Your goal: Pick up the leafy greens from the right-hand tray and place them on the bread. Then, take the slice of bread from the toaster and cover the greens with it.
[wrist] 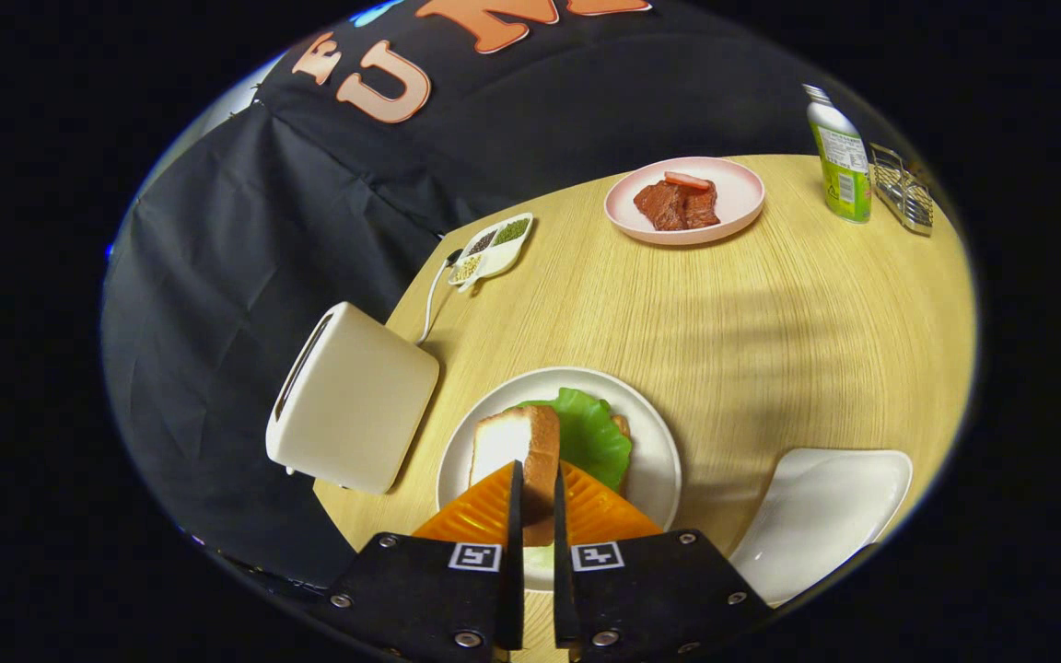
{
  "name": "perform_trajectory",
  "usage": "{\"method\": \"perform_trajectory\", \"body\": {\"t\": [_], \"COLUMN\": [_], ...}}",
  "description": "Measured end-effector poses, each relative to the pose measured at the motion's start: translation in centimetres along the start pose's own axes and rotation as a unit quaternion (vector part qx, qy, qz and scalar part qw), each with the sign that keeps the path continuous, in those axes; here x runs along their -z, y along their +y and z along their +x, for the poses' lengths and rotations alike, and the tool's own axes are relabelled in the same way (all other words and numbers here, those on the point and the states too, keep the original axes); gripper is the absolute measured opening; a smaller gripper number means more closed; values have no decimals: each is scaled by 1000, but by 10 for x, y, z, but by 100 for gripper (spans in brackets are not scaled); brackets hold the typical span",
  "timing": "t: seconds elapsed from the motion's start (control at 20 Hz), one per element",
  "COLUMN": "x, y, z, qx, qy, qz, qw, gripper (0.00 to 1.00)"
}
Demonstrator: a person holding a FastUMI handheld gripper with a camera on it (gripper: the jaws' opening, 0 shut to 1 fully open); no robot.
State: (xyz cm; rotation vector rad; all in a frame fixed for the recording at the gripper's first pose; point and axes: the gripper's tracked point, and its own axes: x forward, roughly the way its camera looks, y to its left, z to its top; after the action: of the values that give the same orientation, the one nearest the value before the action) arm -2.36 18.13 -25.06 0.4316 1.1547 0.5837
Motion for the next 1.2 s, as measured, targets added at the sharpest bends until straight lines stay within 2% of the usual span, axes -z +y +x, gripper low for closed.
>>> {"method": "perform_trajectory", "body": {"t": [0.05,0.2,0.4,0.5,0.7,0.85,1.05,1.2], "x": [-1,-1,-20,-41,-79,-103,-127,-135], "y": [-4,-21,-33,-37,-36,-24,-9,3], "z": [-1,-2,-13,-24,-53,-80,-120,-143], "qx": [9,52,87,106,132,143,164,163], "qy": [-6,-14,-64,-112,-216,-291,-378,-420], "qz": [-9,-43,-65,-92,-136,-172,-210,-220], "qw": [1000,998,992,984,958,930,886,865], "gripper": [15,31,39,41,41,46,59,74]}}
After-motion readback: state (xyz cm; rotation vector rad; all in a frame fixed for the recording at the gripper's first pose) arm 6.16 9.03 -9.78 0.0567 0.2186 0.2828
